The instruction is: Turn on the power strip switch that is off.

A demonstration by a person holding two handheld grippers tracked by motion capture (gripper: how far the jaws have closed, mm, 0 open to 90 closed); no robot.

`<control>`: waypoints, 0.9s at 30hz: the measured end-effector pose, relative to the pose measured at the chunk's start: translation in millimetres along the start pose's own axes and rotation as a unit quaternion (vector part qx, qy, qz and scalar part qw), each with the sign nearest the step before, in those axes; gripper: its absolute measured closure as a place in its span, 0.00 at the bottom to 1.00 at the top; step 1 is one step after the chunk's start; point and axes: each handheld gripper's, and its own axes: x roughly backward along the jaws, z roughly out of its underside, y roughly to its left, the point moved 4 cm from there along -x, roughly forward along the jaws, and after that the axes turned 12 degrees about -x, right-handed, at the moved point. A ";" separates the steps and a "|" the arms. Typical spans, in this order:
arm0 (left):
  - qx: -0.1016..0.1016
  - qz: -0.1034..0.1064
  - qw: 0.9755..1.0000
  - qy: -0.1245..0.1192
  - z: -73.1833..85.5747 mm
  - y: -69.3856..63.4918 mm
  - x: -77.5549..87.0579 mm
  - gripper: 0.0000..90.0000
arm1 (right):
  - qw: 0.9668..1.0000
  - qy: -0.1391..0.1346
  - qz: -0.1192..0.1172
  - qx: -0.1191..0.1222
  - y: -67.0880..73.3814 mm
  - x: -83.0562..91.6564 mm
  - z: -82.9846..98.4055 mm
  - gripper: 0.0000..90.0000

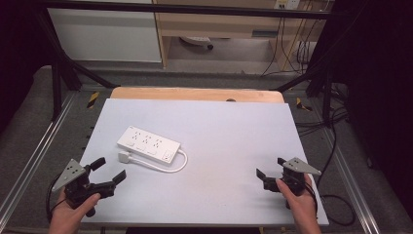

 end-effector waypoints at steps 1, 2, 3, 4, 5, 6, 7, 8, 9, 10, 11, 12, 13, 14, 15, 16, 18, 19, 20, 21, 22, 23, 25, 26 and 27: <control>-0.001 0.000 1.000 0.000 -1.4 0.5 -0.4 0.07 | 1.000 -0.001 -0.001 0.001 0.0 -0.1 -0.2 0.05; 0.000 -0.001 1.000 -0.001 -2.7 0.8 -0.7 0.07 | 1.000 -0.001 -0.001 0.002 0.1 -0.2 -0.3 0.05; -0.002 -0.002 1.000 -0.001 -3.7 1.2 -1.1 0.07 | 1.000 -0.001 -0.001 0.002 0.1 -0.2 -0.3 0.05; -0.001 -0.003 1.000 -0.001 -4.9 1.1 -1.8 0.07 | 1.000 0.002 -0.003 0.001 0.6 -0.3 0.1 0.05; -0.002 -0.002 1.000 0.000 -6.2 1.0 -2.7 0.07 | 1.000 0.002 -0.003 0.001 0.6 -0.3 0.1 0.05; -0.003 -0.001 1.000 0.002 -7.7 0.6 -3.9 0.07 | 1.000 0.003 -0.003 0.000 1.1 -0.9 0.3 0.05; -0.004 0.000 1.000 0.002 -8.7 0.2 -4.9 0.07 | 1.000 0.004 -0.004 0.000 1.4 -1.2 0.4 0.05; -0.008 0.001 1.000 0.006 -10.5 0.0 -6.2 0.07 | 1.000 0.004 -0.004 0.000 1.4 -1.2 0.4 0.05; -0.009 0.003 1.000 0.005 -13.6 -0.3 -8.2 0.07 | 1.000 0.005 -0.004 0.000 2.3 -1.8 0.4 0.05; -0.009 0.003 1.000 0.005 -13.6 -0.3 -8.2 0.07 | 1.000 0.005 -0.004 0.000 2.3 -1.8 0.4 0.05; -0.013 0.004 1.000 0.007 -15.9 -0.1 -9.2 0.07 | 1.000 0.006 -0.004 0.000 2.3 -2.1 0.6 0.05; -0.014 0.004 1.000 0.008 -17.7 0.2 -10.0 0.07 | 1.000 0.007 -0.003 0.000 2.7 -2.8 1.0 0.05; -0.018 0.009 1.000 0.007 -20.9 0.5 -11.2 0.07 | 1.000 0.010 -0.002 0.000 3.3 -3.6 1.8 0.05; -0.018 0.009 1.000 0.007 -20.9 0.5 -11.2 0.07 | 1.000 0.011 -0.002 -0.001 3.5 -4.0 1.9 0.05; -0.021 0.010 1.000 0.008 -22.3 1.5 -12.1 0.07 | 1.000 0.011 -0.002 -0.001 3.9 -4.3 1.9 0.05; -0.018 0.013 1.000 0.010 -23.4 2.4 -14.1 0.07 | 1.000 0.011 -0.002 -0.001 3.9 -4.3 1.9 0.05; -0.015 0.020 1.000 0.013 -26.4 4.0 -18.3 0.07 | 1.000 0.010 -0.002 0.002 5.9 -3.9 2.1 0.05; -0.016 0.019 1.000 0.013 -30.8 5.4 -22.2 0.07 | 1.000 0.009 -0.002 0.004 6.8 -3.4 2.0 0.05; -0.016 0.019 1.000 0.013 -30.8 5.4 -22.2 0.07 | 1.000 0.009 -0.002 0.004 6.8 -3.4 2.0 0.05; -0.021 0.018 1.000 0.012 -33.3 6.2 -23.7 0.07 | 1.000 0.009 -0.003 0.006 7.4 -3.6 2.0 0.05; -0.023 0.018 1.000 0.011 -35.6 6.3 -25.5 0.07 | 1.000 0.010 -0.004 0.006 7.7 -4.0 2.2 0.05; -0.025 0.017 1.000 0.008 -39.6 6.7 -29.0 0.07 | 1.000 0.011 -0.003 0.006 8.0 -4.5 2.3 0.05; -0.022 0.018 1.000 0.006 -42.9 6.7 -31.8 0.07 | 1.000 0.010 -0.002 0.007 8.2 -4.9 2.2 0.05; -0.022 0.018 1.000 0.006 -42.9 6.7 -31.8 0.07 | 1.000 0.010 -0.002 0.007 8.2 -4.9 2.2 0.05; -0.021 0.018 1.000 0.003 -44.7 7.0 -33.2 0.07 | 1.000 0.010 -0.003 0.006 8.4 -5.0 2.1 0.05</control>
